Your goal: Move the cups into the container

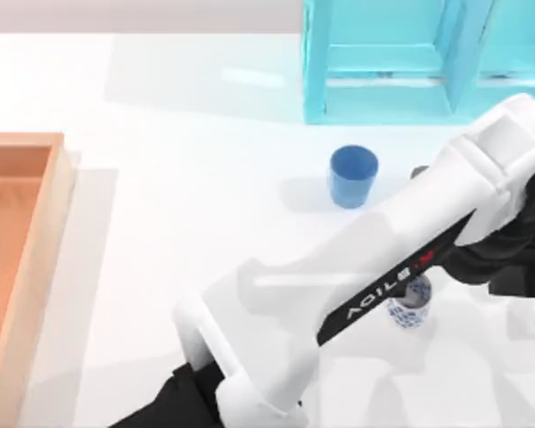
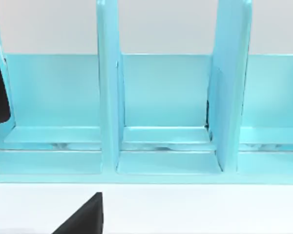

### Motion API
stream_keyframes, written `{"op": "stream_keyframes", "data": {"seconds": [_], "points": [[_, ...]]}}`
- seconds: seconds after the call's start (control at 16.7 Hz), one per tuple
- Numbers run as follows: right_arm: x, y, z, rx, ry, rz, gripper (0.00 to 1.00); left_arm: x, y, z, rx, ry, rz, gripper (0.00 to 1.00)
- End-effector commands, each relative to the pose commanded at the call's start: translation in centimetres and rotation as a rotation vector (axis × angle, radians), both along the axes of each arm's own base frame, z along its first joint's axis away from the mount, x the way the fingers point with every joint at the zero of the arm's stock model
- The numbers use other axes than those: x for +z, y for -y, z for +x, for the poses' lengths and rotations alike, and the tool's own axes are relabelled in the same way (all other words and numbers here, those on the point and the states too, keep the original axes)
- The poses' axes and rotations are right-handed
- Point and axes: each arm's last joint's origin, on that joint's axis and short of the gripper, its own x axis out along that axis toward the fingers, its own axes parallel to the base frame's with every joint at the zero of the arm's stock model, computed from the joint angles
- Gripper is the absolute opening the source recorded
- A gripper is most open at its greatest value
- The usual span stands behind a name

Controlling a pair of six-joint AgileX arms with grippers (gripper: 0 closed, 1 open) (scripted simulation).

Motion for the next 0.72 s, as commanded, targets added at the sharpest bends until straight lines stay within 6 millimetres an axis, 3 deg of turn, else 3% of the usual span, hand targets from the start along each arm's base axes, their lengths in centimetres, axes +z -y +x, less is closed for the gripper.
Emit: {"op": "stream_keyframes", "data": {"seconds": [0.24, 0.48, 0.72], "points": [[0.0, 0.0, 0.0, 0.0, 0.0, 0.0, 1.0, -2.4, -0.5, 0.3, 0.001, -0.001, 0.002, 1.0], [0.0, 0.0, 0.0, 0.0, 0.0, 0.0, 1.0, -2.6, -0.5, 0.4, 0.001, -0.002, 0.003, 1.0], [0.0, 0.0, 0.0, 0.0, 0.0, 0.0, 1.0, -2.6, -0.5, 0.4, 0.001, -0.002, 0.003, 0.7]]}}
